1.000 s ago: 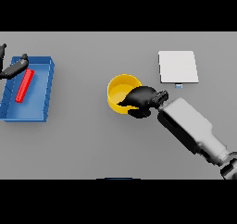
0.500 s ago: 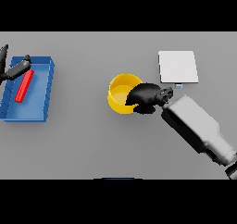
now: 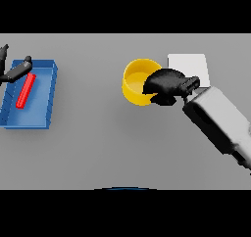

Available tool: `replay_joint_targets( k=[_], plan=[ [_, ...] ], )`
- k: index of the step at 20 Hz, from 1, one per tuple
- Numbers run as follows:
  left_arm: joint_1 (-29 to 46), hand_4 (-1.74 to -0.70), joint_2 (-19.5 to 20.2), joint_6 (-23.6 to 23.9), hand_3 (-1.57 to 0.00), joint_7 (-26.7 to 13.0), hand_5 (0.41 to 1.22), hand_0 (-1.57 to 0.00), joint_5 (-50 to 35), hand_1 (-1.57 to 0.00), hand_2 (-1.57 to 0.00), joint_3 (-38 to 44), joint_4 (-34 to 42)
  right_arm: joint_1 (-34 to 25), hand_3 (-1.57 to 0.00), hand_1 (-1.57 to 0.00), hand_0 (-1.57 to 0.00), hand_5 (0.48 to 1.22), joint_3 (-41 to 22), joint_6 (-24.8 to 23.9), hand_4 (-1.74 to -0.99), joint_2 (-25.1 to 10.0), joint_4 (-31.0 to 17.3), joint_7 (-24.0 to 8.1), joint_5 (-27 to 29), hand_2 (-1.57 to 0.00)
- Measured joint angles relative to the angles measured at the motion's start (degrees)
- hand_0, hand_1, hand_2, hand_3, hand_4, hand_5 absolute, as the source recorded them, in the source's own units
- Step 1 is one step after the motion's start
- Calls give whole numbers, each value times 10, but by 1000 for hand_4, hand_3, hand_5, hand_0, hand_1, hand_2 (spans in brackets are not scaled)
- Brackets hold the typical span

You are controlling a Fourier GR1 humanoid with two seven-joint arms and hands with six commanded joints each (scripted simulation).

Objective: Pick up the red beaker and tilt it to pour out 1 green nut into yellow bowl. Pick up the yellow bowl and place it on the metallic measuring scale.

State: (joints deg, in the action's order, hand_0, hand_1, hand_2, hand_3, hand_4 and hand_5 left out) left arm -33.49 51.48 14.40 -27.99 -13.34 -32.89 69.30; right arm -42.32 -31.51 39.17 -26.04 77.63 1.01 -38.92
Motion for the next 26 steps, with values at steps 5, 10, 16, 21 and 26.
replay_joint_targets(
  k=[5,10,16,21,26],
  plan=[
    [4,-809,13,1,1,-4,735,1,2,1,1,0,17,-12,-1318,-1570,-1570,1220,15,-8,-1720,-43,11,32,1,-1567],
    [4,-804,20,-2,1,-13,735,1,2,1,1,1,22,-45,-1239,-1571,-1571,1221,38,-57,-1720,-70,-69,45,-18,-1570],
    [12,-833,23,5,1,-45,769,1,-2,1,1,-2,42,-56,-1181,-1571,-1571,1221,62,-98,-1720,-77,-172,55,-9,-1571],
    [14,-819,31,9,1,-50,763,1,-1,1,1,2,45,-76,-1227,-1571,-1571,1221,63,-143,-1722,-76,-277,76,-21,-1571],
    [15,-807,35,5,1,-51,749,1,0,1,1,1,44,-98,-1410,-1568,-1571,1221,57,-207,-1724,-49,-387,108,-36,-1571]
  ],
)
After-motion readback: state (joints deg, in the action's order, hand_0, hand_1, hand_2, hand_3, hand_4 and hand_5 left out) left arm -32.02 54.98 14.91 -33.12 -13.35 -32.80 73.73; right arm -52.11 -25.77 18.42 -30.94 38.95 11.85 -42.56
